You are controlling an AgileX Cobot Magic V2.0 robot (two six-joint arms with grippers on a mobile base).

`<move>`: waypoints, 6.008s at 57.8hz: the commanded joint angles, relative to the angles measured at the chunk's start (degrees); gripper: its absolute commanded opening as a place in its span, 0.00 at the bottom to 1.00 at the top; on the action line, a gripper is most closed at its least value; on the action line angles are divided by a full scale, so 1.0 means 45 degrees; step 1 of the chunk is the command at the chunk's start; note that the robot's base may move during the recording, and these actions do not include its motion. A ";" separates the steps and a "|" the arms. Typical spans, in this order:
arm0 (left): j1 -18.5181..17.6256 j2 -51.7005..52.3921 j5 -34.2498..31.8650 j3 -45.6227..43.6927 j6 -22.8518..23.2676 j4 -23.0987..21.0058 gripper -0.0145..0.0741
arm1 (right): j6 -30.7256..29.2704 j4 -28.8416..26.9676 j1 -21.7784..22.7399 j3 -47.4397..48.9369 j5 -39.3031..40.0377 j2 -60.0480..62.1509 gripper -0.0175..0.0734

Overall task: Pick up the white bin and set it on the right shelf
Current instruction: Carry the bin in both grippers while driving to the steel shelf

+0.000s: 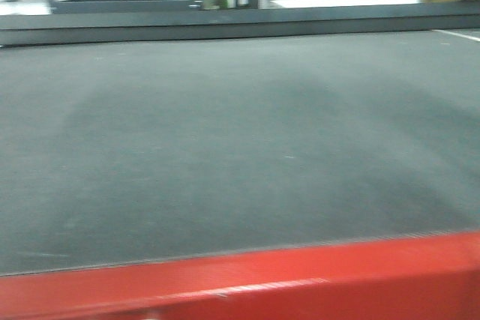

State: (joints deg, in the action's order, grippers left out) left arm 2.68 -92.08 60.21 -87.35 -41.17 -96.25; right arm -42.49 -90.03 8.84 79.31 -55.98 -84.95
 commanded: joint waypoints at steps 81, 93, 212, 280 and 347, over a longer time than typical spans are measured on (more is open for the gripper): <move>-0.0612 0.0738 0.3157 -0.0500 0.0124 -0.1369 0.03 | -0.0113 -0.1173 -0.0476 0.0472 -0.1292 0.0669 0.25; -0.0612 0.0738 0.3157 -0.0500 0.0124 -0.1369 0.03 | -0.0113 -0.1173 -0.0476 0.0472 -0.1292 0.0669 0.25; -0.0612 0.0738 0.3157 -0.0500 0.0124 -0.1369 0.03 | -0.0113 -0.1173 -0.0476 0.0472 -0.1282 0.0669 0.25; -0.0612 0.0738 0.3157 -0.0500 0.0124 -0.1369 0.03 | -0.0113 -0.1173 -0.0476 0.0472 -0.1282 0.0669 0.25; -0.0612 0.0738 0.3157 -0.0500 0.0124 -0.1322 0.03 | -0.0124 -0.1173 -0.0465 0.0472 -0.1276 0.0669 0.25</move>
State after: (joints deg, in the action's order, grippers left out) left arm 2.58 -92.08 60.32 -87.35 -41.06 -96.25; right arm -42.49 -90.23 8.84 79.31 -53.82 -84.60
